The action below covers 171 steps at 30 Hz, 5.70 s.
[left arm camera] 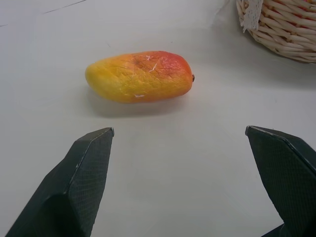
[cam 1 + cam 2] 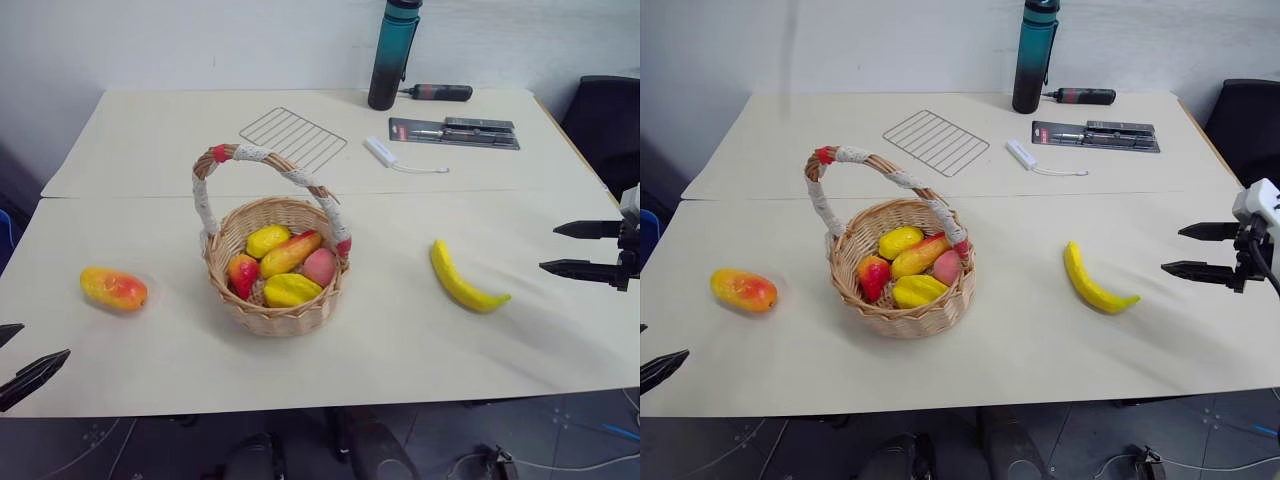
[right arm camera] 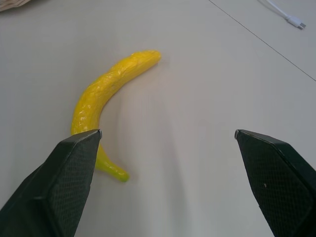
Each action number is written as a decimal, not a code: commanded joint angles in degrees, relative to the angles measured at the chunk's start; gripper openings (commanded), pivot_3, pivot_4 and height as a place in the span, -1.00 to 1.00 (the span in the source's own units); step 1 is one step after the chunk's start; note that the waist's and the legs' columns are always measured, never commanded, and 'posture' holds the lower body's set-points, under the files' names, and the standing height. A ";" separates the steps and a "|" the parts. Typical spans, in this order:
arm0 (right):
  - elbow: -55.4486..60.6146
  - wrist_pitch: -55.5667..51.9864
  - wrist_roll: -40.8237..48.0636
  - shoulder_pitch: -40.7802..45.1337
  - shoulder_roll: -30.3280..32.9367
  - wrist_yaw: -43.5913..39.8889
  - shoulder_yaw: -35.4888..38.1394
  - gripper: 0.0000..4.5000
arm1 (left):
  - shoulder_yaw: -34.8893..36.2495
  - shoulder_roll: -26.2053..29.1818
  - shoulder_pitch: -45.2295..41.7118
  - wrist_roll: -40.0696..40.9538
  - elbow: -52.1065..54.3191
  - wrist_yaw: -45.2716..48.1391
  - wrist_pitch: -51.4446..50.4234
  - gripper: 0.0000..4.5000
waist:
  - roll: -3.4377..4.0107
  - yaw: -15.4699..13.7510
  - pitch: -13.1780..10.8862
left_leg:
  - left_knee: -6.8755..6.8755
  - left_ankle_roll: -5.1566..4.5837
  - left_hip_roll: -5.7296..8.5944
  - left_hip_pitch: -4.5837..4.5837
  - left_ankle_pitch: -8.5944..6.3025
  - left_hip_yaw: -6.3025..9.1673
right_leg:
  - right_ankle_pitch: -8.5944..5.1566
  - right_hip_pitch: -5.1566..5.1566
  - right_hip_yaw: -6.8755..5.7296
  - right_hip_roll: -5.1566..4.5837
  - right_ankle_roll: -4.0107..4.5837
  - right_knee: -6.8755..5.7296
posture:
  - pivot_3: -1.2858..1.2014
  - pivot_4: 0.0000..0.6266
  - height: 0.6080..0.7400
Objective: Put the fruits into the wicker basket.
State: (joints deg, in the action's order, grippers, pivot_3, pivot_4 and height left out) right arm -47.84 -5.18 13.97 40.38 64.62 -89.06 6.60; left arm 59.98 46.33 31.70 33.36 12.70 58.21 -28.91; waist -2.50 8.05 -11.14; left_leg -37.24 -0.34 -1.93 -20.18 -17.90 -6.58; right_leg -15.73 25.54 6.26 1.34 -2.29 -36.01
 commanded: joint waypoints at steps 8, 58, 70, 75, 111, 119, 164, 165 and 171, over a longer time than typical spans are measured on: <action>1.61 0.86 0.95 0.20 -0.43 -0.72 1.39 0.99 | -0.94 1.23 -2.93 -1.60 -0.63 -3.47 0.74 1.00 | 0.00 -0.08 0.00 | -0.01 0.00 0.00 0.00 0.00 0.00 | 0.02 -0.01 0.00 0.00 -0.04 -0.02 | 0.03 -0.52 1.00; 57.01 -31.94 34.78 11.92 -7.21 8.39 4.86 1.00 | -3.38 -11.21 -54.47 18.81 -7.43 -67.55 -63.59 0.04 | -0.25 -2.79 0.03 | -0.75 0.47 0.04 -0.21 -0.03 0.68 | 0.51 -0.02 -0.57 -0.09 -0.84 -0.91 | 0.03 -0.52 1.00; 59.22 -32.52 34.71 3.89 -6.04 11.28 8.05 1.00 | -16.51 22.66 -41.85 44.16 19.06 -19.64 -54.97 0.04 | -0.05 -3.63 -0.15 | -0.65 0.59 0.05 -0.50 -0.02 1.20 | -0.24 0.06 -1.13 -0.35 0.47 -0.64 | 0.03 -0.52 1.00; 60.89 -32.10 34.85 1.10 -6.22 13.68 9.47 1.00 | -40.94 21.97 -60.68 37.37 16.16 -19.07 -47.00 0.04 | 0.08 -3.49 -0.14 | -0.65 0.47 0.17 -0.50 0.07 1.20 | 0.06 -0.02 -1.08 -0.34 -0.10 -0.61 | 0.03 -0.52 1.00; 71.84 -28.06 16.13 -53.56 -15.50 38.04 26.09 1.00 | -52.22 18.34 -81.88 27.84 9.23 18.05 -27.18 1.00 | -0.26 -3.26 -0.19 | -0.80 0.42 0.20 -0.17 0.34 1.19 | -0.14 -0.36 -0.65 0.03 -0.71 -0.87 | 0.03 -0.52 1.00; 60.86 -25.14 6.38 -43.44 -17.57 44.08 10.55 1.00 | -54.82 18.01 -85.31 25.12 8.31 19.05 -26.06 1.00 | -0.24 -3.07 -0.20 | -0.68 0.50 0.19 -0.27 0.26 1.16 | -0.14 -0.09 -0.59 0.09 -0.76 -1.08 | 0.03 -0.52 1.00; 3.49 4.54 -1.28 36.41 -40.65 -3.44 -26.06 -0.67 | -30.27 30.17 -68.99 31.29 14.26 5.70 -36.16 1.00 | -0.15 -1.47 -0.37 | -1.00 0.95 0.11 -1.25 0.12 1.24 | -0.35 1.11 -0.94 -0.21 -0.57 -1.83 | 0.03 -0.52 1.00; 2.27 5.29 -1.65 36.84 -41.35 -3.44 -26.21 -0.67 | -29.39 30.31 -68.10 31.47 14.63 5.46 -36.29 1.00 | -0.15 -1.47 -0.37 | -1.01 0.94 0.12 -1.24 0.12 1.25 | -0.35 1.10 -0.94 -0.21 -0.57 -1.84 | 0.03 -0.52 1.00; -2.18 4.83 -0.39 38.97 -44.06 -3.44 -27.92 -0.11 | -25.69 30.84 -64.37 32.02 15.33 4.27 -36.43 1.00 | -0.15 -1.27 -0.37 | -1.09 1.01 0.15 -1.11 0.18 1.28 | -0.33 1.03 -0.97 -0.21 -0.52 -2.04 | 0.03 -0.52 1.00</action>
State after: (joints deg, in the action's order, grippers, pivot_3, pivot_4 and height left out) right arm -50.26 -0.22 11.76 77.28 20.41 -89.39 -21.46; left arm 31.77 75.66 -32.82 64.88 27.65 62.95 -65.77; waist -2.65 6.79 -11.50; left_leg -38.33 0.69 -1.78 -21.29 -17.71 -5.29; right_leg -16.06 26.56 5.29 1.13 -2.80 -38.07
